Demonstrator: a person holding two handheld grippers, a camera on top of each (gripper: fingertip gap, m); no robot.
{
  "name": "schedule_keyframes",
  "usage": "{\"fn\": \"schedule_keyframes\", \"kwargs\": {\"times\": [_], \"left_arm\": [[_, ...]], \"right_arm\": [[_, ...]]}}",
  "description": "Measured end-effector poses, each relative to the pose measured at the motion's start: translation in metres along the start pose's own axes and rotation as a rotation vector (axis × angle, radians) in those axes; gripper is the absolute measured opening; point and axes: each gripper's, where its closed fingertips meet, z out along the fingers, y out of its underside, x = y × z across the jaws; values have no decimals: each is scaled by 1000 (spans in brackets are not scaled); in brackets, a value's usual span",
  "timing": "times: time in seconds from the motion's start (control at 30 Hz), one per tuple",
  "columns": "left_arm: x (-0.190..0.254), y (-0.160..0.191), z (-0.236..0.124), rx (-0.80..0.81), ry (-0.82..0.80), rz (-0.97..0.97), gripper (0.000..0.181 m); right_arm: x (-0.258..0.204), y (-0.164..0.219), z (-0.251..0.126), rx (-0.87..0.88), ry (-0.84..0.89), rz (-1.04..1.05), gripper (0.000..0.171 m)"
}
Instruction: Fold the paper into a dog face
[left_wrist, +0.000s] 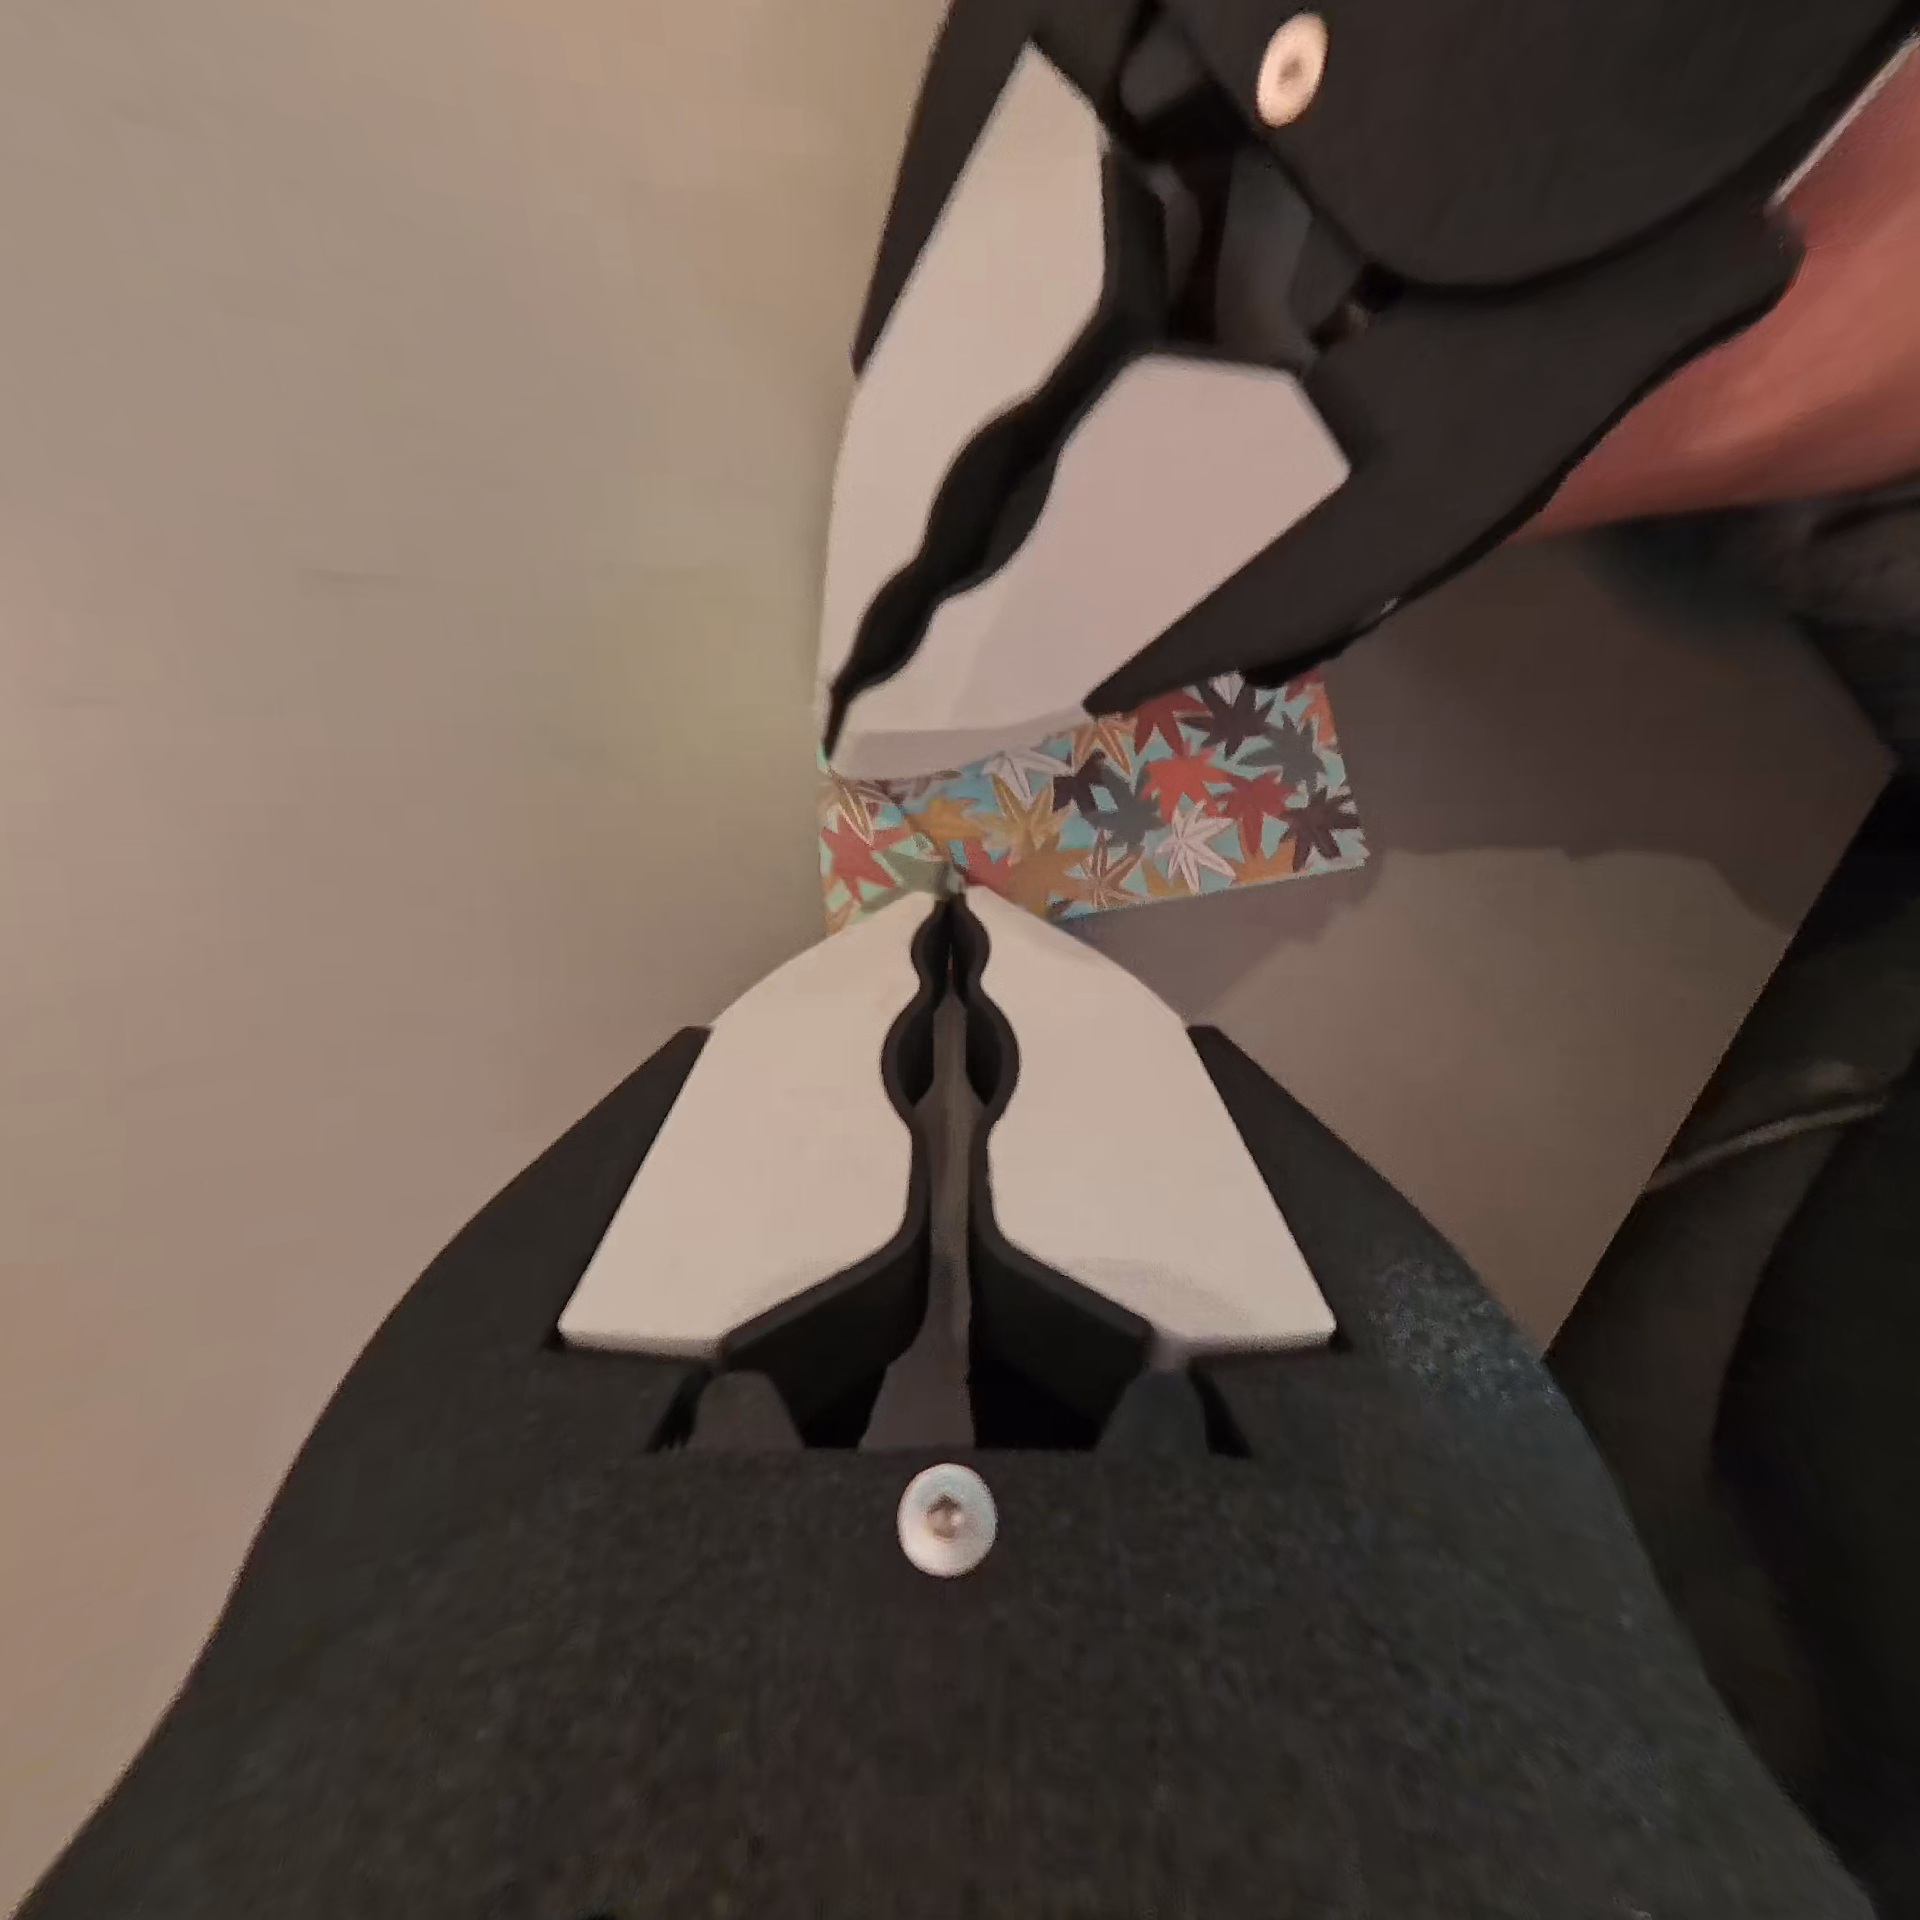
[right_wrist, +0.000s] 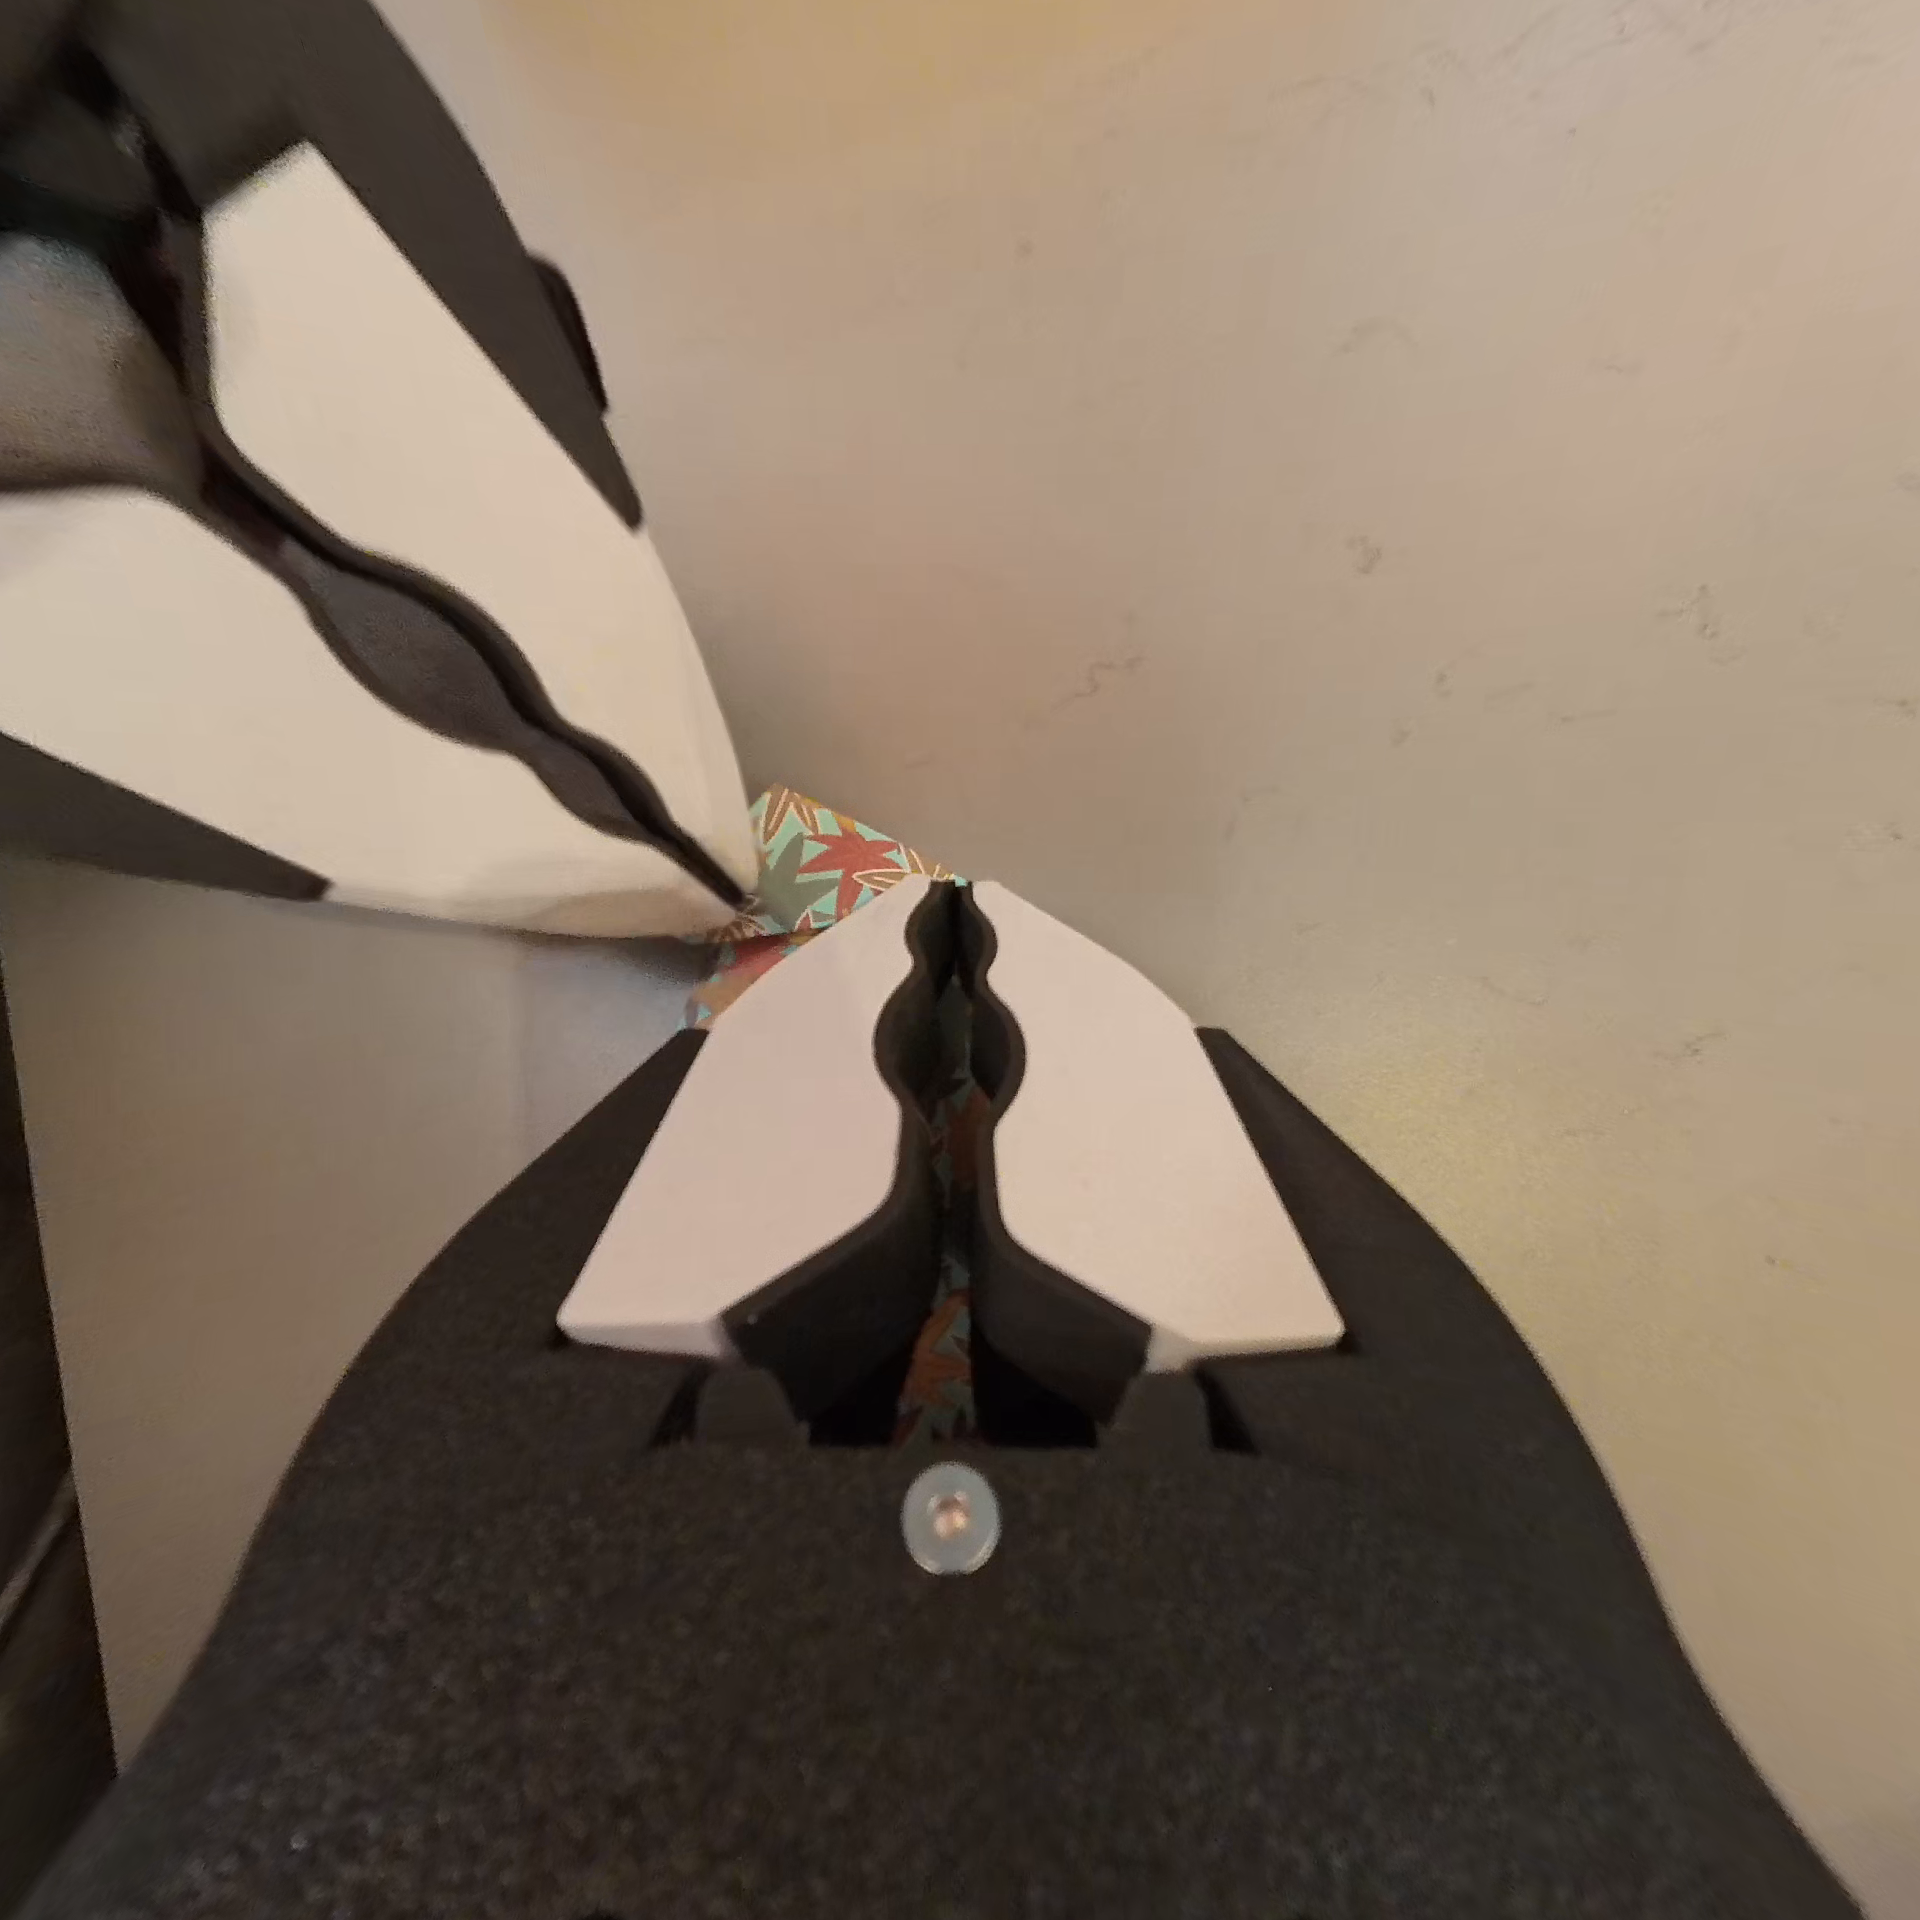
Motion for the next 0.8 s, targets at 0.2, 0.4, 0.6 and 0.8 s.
{"fn": "schedule_keyframes", "kwargs": {"times": [0.2,0.4,0.6,0.8], "left_arm": [[20,11,3,-27,41,7,0],[42,10,-5,-1,82,39,0],[6,-7,-15,115,8,67,0],[3,2,6,33,34,89,0]], "right_arm": [[0,0,0,1,6,-4,0],[0,0,0,3,18,-13,0],[0,0,0,4,19,-16,0],[0,0,0,1,7,-5,0]]}}
